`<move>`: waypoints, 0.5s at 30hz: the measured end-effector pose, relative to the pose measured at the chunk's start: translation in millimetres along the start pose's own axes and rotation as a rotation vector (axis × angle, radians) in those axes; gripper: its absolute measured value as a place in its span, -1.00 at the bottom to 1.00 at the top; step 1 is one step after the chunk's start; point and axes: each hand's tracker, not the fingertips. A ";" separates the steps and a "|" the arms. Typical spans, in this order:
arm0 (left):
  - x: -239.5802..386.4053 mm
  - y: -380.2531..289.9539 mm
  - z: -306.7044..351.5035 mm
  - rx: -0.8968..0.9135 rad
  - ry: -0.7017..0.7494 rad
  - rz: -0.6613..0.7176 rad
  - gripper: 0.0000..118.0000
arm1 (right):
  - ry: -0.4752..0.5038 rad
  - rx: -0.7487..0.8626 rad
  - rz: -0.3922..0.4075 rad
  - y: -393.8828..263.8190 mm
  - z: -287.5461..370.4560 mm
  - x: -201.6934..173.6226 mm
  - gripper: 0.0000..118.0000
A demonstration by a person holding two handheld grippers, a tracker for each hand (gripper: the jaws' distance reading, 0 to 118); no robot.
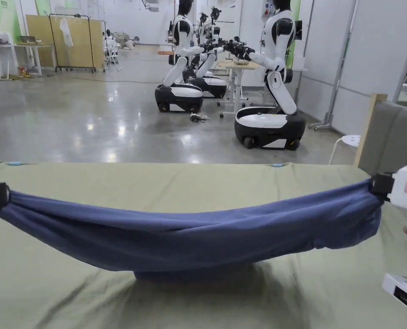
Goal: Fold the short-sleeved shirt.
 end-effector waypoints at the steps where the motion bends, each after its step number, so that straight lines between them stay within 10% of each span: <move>1: -7.0 -16.5 9.7 -0.032 -0.008 -0.016 -0.94 | 0.010 -0.024 0.012 -14.9 11.9 6.1 -0.85; 9: -52.6 -192.0 47.3 -0.330 -0.009 -0.047 -0.94 | 0.007 -0.254 0.160 -179.2 67.4 25.6 -0.85; 15: -80.3 -258.0 38.0 -0.366 -0.002 0.040 -0.78 | -0.062 -0.374 0.131 -265.0 55.9 42.6 -0.84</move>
